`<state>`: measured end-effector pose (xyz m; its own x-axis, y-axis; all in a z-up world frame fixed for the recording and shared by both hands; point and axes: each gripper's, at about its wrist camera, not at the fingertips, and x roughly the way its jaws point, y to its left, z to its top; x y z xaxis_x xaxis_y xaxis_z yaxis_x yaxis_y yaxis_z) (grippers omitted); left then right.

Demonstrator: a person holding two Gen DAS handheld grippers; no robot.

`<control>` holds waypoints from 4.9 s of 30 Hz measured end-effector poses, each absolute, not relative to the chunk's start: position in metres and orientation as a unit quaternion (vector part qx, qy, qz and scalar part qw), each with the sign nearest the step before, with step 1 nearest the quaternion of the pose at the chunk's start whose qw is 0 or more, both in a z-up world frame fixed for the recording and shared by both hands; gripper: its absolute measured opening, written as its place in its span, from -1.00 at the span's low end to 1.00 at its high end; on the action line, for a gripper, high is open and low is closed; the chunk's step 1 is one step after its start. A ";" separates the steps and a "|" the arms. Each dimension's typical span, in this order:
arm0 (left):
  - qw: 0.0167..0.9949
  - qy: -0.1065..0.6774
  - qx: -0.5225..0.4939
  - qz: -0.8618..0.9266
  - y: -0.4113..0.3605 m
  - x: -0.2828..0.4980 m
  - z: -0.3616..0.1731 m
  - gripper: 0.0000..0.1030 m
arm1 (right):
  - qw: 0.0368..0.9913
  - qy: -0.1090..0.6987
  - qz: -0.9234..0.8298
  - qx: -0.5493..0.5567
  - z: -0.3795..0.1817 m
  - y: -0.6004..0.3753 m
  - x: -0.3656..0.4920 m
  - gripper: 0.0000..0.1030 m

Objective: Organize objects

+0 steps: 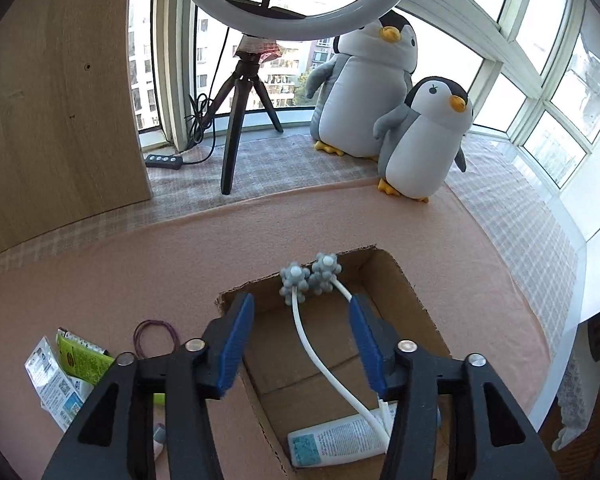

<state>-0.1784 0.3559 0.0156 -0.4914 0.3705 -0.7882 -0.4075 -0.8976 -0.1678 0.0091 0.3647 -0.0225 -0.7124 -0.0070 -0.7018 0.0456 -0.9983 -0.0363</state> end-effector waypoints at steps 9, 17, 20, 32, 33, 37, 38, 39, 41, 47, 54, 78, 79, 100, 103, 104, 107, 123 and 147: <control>0.194 0.025 -0.436 0.878 0.310 -0.188 0.019 0.47 | -0.024 0.001 -0.932 0.361 -0.013 0.384 0.011 -0.51; 0.166 0.037 -0.427 0.888 0.263 -0.182 0.021 0.55 | -0.015 0.008 -0.933 0.359 -0.010 0.370 0.006 -0.51; 0.145 0.041 -0.424 0.893 0.233 -0.179 0.019 0.56 | -0.005 0.013 -0.933 0.359 -0.008 0.360 0.003 -0.51; 0.050 0.012 -0.429 0.902 0.081 -0.161 0.006 0.62 | 0.077 0.050 -0.924 0.372 -0.014 0.276 -0.017 -0.51; 0.044 0.009 -0.430 0.902 0.068 -0.158 0.005 0.62 | 0.085 0.054 -0.922 0.373 -0.015 0.267 -0.017 -0.51; 0.019 -0.006 -0.433 0.901 0.023 -0.142 0.001 0.64 | 0.113 0.065 -0.915 0.381 -0.019 0.234 -0.020 -0.49; 0.013 -0.009 -0.435 0.900 0.014 -0.138 -0.001 0.66 | 0.119 0.067 -0.913 0.385 -0.021 0.226 -0.021 -0.48; 0.007 -0.012 -0.437 0.900 0.004 -0.134 -0.003 0.69 | 0.127 0.069 -0.910 0.388 -0.023 0.218 -0.022 -0.48; -0.005 -0.019 -0.441 0.897 -0.013 -0.126 -0.007 0.69 | 0.142 0.073 -0.904 0.396 -0.026 0.202 -0.025 -0.47; -0.022 -0.038 -0.454 0.890 -0.049 -0.103 -0.021 0.69 | 0.175 0.087 -0.886 0.420 -0.043 0.163 -0.035 -0.42; -0.035 -0.064 -0.467 0.881 -0.070 -0.084 -0.039 0.69 | 0.187 0.079 -0.867 0.456 -0.070 0.150 -0.057 -0.42; 0.039 -0.040 -0.479 0.876 0.005 -0.138 -0.043 0.69 | 0.182 0.077 -0.869 0.454 -0.089 0.150 -0.080 -0.85; 0.052 -0.033 -0.475 0.878 0.022 -0.146 -0.040 0.69 | 0.179 0.079 -0.869 0.454 -0.089 0.156 -0.076 -0.85; 0.165 0.117 -0.540 0.817 0.253 -0.265 -0.104 -0.11 | 0.141 -0.019 -0.879 0.454 -0.088 0.268 -0.003 -0.85; 0.190 0.131 -0.530 0.816 0.264 -0.258 -0.103 -0.63 | 0.143 -0.020 -0.880 0.452 -0.089 0.267 -0.002 -0.85; 0.196 0.132 -0.528 0.816 0.267 -0.256 -0.103 -0.74 | 0.144 -0.021 -0.881 0.451 -0.089 0.267 -0.002 -0.85; 0.199 0.127 -0.526 0.817 0.263 -0.254 -0.102 -0.97 | 0.142 -0.023 -0.882 0.449 -0.090 0.267 -0.001 -0.85; 0.198 0.057 -0.475 0.856 0.199 -0.219 -0.036 -0.97 | 0.125 -0.021 -0.885 0.449 -0.089 0.266 0.005 -0.84; 0.153 -0.021 -0.431 0.889 0.045 -0.046 0.038 -0.96 | 0.119 0.027 -0.920 0.373 -0.013 0.235 0.000 -0.84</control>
